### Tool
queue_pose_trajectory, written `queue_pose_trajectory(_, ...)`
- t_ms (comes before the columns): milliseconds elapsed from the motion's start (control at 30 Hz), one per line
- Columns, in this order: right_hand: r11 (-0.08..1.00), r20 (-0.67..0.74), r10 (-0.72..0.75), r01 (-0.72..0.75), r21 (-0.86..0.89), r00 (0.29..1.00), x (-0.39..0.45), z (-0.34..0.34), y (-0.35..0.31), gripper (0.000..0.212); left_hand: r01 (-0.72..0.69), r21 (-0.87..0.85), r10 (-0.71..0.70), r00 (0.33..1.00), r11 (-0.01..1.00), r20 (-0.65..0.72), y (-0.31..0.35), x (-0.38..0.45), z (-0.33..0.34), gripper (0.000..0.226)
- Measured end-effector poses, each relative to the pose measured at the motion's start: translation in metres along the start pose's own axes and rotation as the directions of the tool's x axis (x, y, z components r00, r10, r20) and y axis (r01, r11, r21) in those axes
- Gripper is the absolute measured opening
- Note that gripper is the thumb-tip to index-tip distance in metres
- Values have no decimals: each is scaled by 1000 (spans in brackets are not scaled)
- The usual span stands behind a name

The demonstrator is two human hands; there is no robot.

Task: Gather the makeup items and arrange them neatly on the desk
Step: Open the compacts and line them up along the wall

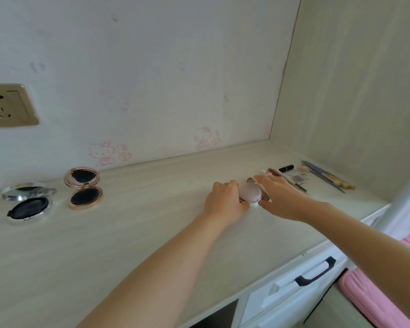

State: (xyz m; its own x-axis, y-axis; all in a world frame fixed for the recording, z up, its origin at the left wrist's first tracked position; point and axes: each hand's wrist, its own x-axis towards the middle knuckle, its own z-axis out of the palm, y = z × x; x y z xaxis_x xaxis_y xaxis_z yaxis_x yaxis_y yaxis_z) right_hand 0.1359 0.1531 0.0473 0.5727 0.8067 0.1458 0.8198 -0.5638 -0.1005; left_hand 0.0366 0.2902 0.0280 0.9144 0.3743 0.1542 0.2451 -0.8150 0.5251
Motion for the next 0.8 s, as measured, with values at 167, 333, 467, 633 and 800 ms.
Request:
queue_pose_trajectory(167,1000,-11,-24,24,1,1000,8,11,6,52,11,-32,-12,1000,999,-23,9,6,8,43)
queue_pose_trajectory(333,999,-39,-14,16,52,999,10,15,8,48,21,-83,-22,1000,996,-10,8,9,10,49)
queue_pose_trajectory(467,998,-42,-30,32,49,999,12,15,10,48,14,-110,-12,1000,994,19,8,10,10,49)
queue_pose_trajectory(633,993,-88,-24,34,111,996,10,13,11,46,17,-182,-14,1000,983,18,6,13,7,58)
queue_pose_trajectory(800,982,-178,-45,76,175,983,8,3,5,44,-27,-371,-1,997,928,-75,1,11,-3,59)
